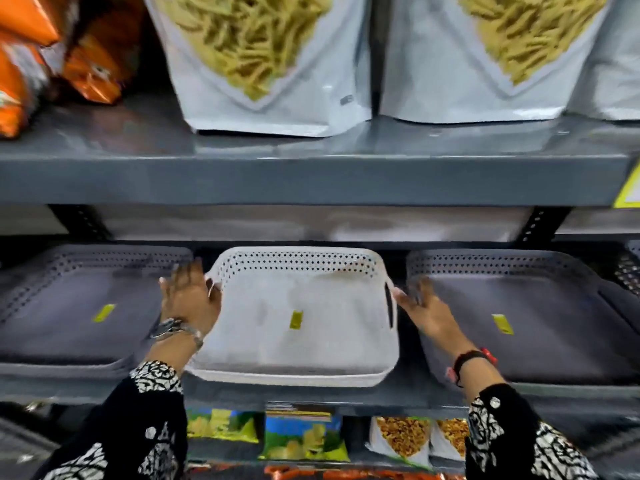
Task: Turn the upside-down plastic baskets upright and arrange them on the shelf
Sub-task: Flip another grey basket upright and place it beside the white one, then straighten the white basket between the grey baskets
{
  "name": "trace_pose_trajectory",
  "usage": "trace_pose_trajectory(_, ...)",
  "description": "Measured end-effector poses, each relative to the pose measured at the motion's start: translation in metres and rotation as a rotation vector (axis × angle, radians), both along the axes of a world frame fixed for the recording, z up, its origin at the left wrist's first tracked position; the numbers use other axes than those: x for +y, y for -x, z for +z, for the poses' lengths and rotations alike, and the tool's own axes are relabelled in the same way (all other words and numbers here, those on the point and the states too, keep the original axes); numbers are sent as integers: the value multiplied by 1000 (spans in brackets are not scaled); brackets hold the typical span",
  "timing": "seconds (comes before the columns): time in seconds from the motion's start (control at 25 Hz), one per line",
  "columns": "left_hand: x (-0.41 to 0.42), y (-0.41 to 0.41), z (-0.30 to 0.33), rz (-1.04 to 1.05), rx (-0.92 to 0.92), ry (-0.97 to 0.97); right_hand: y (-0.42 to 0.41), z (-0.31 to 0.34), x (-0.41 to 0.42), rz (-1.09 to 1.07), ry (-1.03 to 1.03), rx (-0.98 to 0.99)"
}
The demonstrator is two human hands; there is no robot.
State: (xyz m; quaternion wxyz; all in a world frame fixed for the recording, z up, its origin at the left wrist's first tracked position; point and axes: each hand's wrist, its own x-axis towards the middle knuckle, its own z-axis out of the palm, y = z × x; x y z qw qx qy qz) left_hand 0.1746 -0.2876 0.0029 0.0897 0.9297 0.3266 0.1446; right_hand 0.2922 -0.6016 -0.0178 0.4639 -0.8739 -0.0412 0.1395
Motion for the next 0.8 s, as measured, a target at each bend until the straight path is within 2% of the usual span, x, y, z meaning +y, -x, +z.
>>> trace_pose_trajectory(0.16,64,10,-17,148,197,247,7,-8,14,-62,49,-17)
trace_pose_trajectory(0.32,79,5,-38,140,229,417,15,-11,15,-33,105,-110)
trace_pose_trajectory(0.52,69,2,-40,71,77,441,15,-15,17,-3,181,-203)
trace_pose_trajectory(0.8,46,3,-41,-25,20,284,18,-21,37,1,308,-325)
